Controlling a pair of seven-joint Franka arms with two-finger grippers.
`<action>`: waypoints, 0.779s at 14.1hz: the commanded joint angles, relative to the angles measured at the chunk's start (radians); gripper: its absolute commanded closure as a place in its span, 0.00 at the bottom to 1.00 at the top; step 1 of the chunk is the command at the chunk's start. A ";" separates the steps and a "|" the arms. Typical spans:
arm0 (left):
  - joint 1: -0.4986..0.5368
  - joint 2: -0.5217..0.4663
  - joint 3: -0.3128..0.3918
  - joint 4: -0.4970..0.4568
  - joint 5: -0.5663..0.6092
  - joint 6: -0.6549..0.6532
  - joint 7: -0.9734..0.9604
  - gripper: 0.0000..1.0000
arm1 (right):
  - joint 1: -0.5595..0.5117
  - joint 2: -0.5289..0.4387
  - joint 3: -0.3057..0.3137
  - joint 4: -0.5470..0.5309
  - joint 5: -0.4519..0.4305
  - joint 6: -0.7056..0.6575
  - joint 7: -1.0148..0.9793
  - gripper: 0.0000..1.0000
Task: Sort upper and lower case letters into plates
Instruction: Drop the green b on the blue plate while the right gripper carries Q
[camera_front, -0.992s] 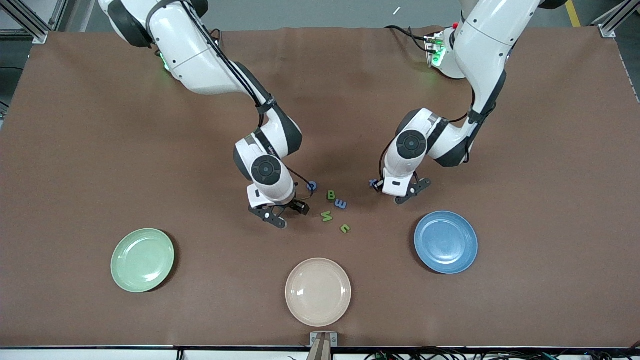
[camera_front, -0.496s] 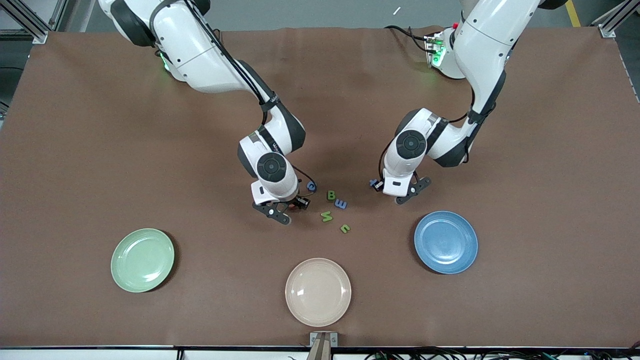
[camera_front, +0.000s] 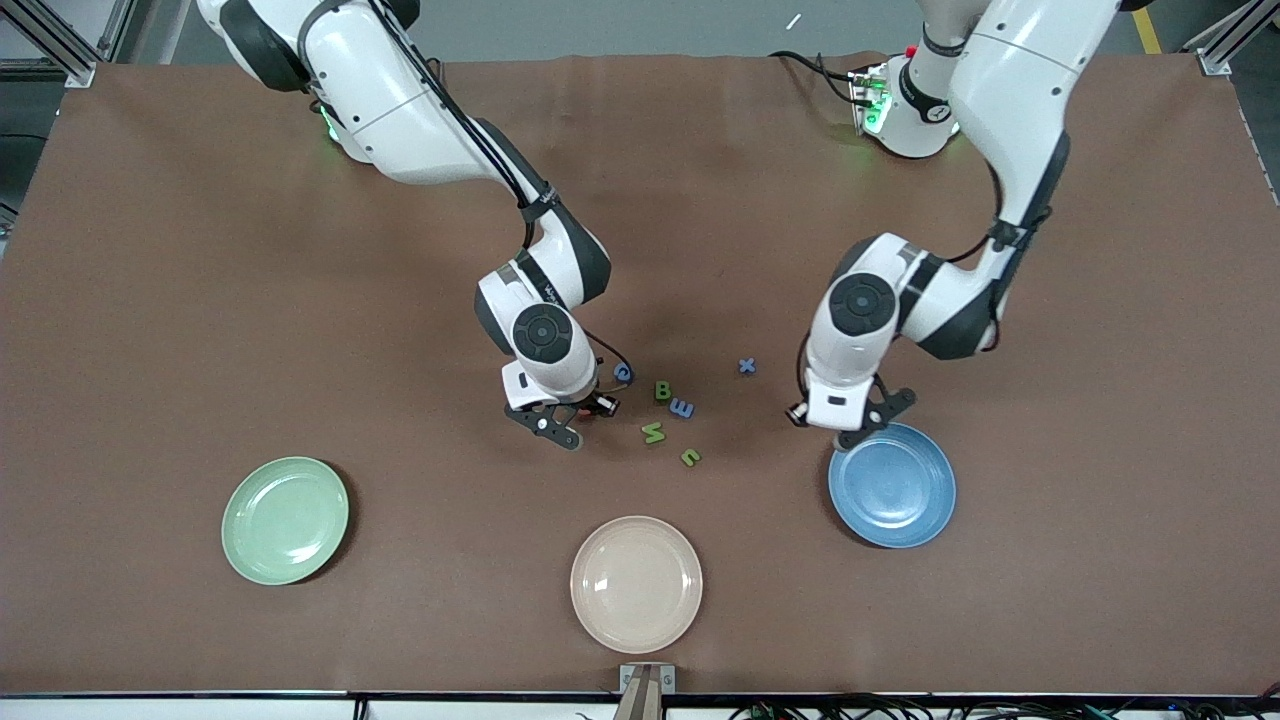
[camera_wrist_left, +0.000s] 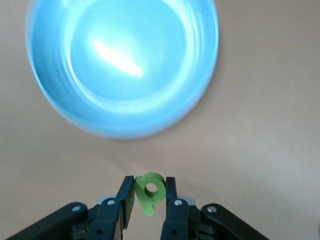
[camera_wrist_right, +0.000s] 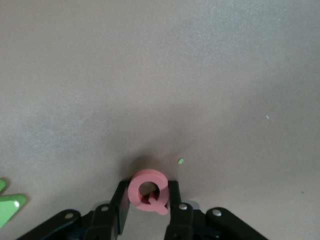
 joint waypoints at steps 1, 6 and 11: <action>0.062 0.060 -0.006 0.096 0.028 -0.024 0.094 1.00 | -0.007 -0.020 -0.009 -0.012 0.015 -0.001 -0.012 0.97; 0.138 0.146 -0.006 0.162 0.029 -0.021 0.240 0.15 | -0.129 -0.062 -0.047 0.043 -0.006 -0.113 -0.278 0.96; 0.067 0.085 -0.058 0.130 0.025 -0.135 0.157 0.00 | -0.357 -0.068 -0.046 0.060 0.004 -0.162 -0.717 0.96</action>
